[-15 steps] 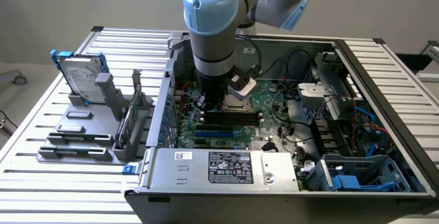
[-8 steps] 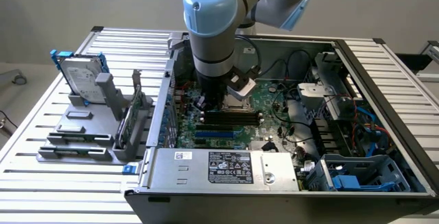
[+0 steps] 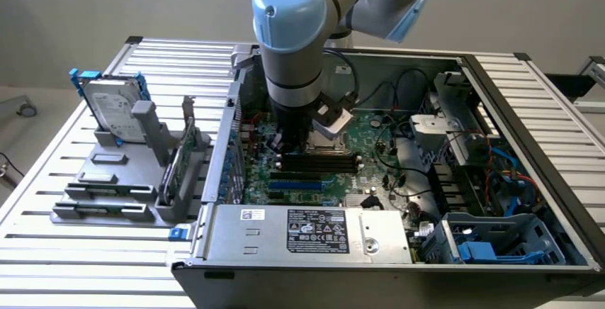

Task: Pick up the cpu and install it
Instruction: 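Install the first cpu locking lever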

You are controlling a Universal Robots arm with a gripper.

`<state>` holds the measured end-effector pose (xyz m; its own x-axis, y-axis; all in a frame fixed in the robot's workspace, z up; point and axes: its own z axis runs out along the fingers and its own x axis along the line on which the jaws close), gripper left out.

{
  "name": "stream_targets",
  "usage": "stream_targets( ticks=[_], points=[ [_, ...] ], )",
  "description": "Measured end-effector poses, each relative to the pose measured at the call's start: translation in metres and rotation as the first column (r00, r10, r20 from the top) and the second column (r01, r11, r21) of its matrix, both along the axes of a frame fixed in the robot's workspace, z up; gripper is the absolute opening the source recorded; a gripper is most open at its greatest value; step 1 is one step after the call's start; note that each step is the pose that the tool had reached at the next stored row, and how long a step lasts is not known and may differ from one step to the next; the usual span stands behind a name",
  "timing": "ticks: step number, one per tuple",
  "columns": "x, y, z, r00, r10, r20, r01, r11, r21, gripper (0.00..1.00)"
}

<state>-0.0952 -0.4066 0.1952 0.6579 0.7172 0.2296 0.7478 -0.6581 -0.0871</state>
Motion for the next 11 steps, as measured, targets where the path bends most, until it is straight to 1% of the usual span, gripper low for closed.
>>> stream_targets(
  ticks=[11],
  points=[
    [-0.0006, 0.0009, -0.0022, 1.0, -0.001, -0.0001, 0.001, 1.0, 0.0, 0.11]
  ],
)
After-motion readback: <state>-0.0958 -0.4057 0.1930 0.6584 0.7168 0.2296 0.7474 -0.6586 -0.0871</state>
